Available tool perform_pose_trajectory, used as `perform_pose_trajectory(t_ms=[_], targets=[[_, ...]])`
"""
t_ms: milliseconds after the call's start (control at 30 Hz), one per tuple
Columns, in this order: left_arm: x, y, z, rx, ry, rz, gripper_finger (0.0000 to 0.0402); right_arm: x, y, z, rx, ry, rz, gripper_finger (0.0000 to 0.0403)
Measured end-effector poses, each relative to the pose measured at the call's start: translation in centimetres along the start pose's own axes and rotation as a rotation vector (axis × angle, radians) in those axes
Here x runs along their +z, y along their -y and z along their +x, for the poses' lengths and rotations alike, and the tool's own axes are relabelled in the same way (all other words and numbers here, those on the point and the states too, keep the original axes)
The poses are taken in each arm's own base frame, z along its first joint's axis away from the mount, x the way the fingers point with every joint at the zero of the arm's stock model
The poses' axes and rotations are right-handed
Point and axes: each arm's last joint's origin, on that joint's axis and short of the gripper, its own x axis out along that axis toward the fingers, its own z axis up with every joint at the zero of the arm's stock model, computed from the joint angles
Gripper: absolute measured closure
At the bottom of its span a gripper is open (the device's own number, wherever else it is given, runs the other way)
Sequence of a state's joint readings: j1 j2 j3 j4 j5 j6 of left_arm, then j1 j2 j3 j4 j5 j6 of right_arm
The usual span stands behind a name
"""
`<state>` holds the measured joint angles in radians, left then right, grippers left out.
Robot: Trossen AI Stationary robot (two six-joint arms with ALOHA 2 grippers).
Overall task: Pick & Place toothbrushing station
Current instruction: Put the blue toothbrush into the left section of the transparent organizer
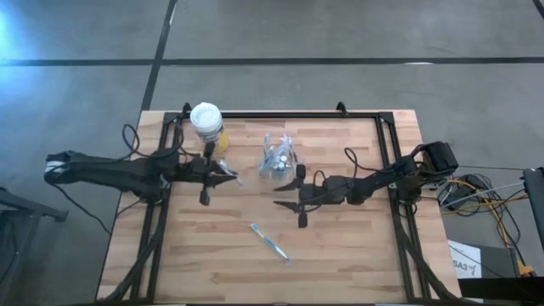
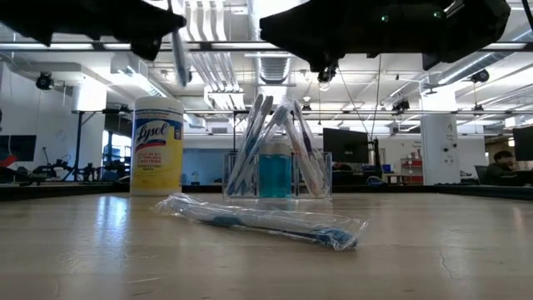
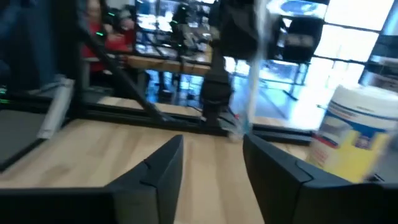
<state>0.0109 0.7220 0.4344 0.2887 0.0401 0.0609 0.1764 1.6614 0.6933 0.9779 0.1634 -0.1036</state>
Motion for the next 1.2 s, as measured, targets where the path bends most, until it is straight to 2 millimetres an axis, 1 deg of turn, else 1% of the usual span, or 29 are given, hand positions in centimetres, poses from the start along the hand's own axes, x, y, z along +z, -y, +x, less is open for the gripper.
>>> perform_pose_trajectory(t_ms=[133, 200, 300, 433, 500, 633, 700, 867, 1000, 1200], targets=[[-1.7, 0.0, -1.1, 0.047, -0.014, -0.018, 0.0379, 0.5, 0.0, -0.4, 0.022, 0.008, 0.027, 0.0282], [-2.5, 0.0, -1.4, 0.063, -0.025, -0.03, 0.0379, 0.7, 0.0, -0.8, 0.069, 0.011, 0.05, 0.0306], [-3.3, 0.0, -1.8, 0.077, -0.049, -0.039, 0.0379, 1.5, 0.1, -1.9, 0.113, 0.04, 0.055, 0.0345], [-4.0, 0.1, -1.9, 0.081, -0.067, -0.046, 0.0379, 2.9, 0.6, -4.1, 0.114, 0.058, 0.052, 0.0388], [-4.1, 0.1, -1.9, 0.082, -0.066, -0.047, 0.0379, 3.5, 1.1, -5.5, 0.106, 0.055, 0.051, 0.0391], [-4.3, 0.0, -1.9, 0.09, -0.073, -0.051, 0.0379, 4.5, 1.8, -8.8, 0.094, 0.162, 0.051, 0.0394], [-4.2, -0.1, -1.9, 0.099, -0.066, -0.054, 0.0379, 4.2, 2.0, -10.3, 0.092, 0.194, 0.054, 0.0394], [-4.2, -0.3, -1.9, 0.131, -0.065, -0.061, 0.0378, 2.6, 2.4, -13.7, 0.062, 0.252, 0.078, 0.0394], [-4.1, -0.5, -1.9, 0.158, -0.051, -0.076, 0.0378, 1.7, 2.7, -15.1, 0.009, 0.255, 0.125, 0.0394], [-4.1, -0.9, -1.0, 0.236, -0.01, -0.112, 0.0378, 1.0, 2.8, -16.1, 0.006, 0.274, 0.116, 0.0394]])
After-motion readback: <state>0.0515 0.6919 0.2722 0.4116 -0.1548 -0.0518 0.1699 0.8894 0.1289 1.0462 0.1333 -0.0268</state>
